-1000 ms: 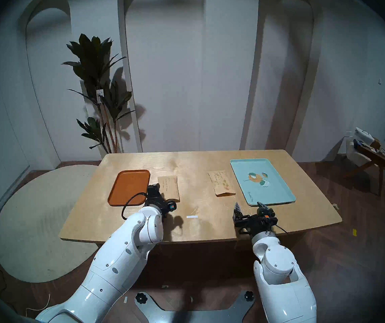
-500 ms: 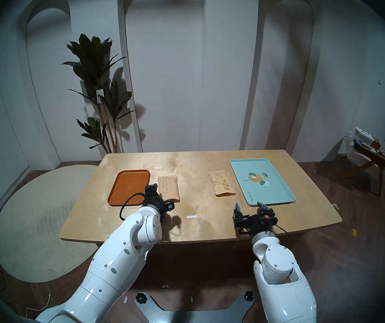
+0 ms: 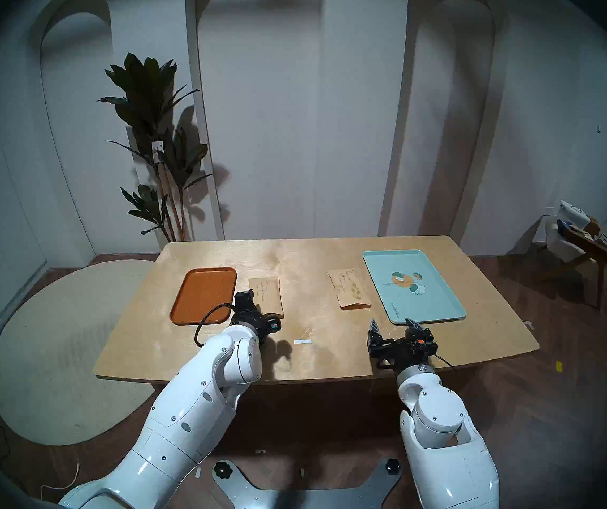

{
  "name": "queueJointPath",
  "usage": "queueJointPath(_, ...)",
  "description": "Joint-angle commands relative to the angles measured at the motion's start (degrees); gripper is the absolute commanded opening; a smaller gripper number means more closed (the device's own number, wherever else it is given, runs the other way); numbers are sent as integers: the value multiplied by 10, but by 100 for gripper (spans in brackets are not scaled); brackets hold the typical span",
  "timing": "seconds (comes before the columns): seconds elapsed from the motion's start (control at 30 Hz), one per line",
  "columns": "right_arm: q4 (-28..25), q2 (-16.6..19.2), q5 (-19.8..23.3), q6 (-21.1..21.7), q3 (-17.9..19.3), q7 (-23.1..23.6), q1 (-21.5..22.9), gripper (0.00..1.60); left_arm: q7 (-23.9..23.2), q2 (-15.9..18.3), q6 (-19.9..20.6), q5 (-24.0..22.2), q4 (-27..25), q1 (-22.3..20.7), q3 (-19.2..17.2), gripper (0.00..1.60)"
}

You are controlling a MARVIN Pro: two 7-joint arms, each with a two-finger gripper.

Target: Sort the mail into the trays, one tray per recipient

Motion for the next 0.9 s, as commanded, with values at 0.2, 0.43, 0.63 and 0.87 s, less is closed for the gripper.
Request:
queueJointPath(0.2,-13,-1,1,-2,0,0,2,160,32,-38,-16,-11,77,-65,-9,160)
queueJointPath(0.43,-13,-1,1,-2,0,0,2,160,55,-49,-30,-15,130,-101,-16,160)
queueJointPath(0.63,-13,-1,1,-2,0,0,2,160,37,-47,-52,-31,157,-125,-21,80)
queueJointPath(0.87,-13,-1,1,-2,0,0,2,160,18,-46,-65,-42,169,-137,-23,0)
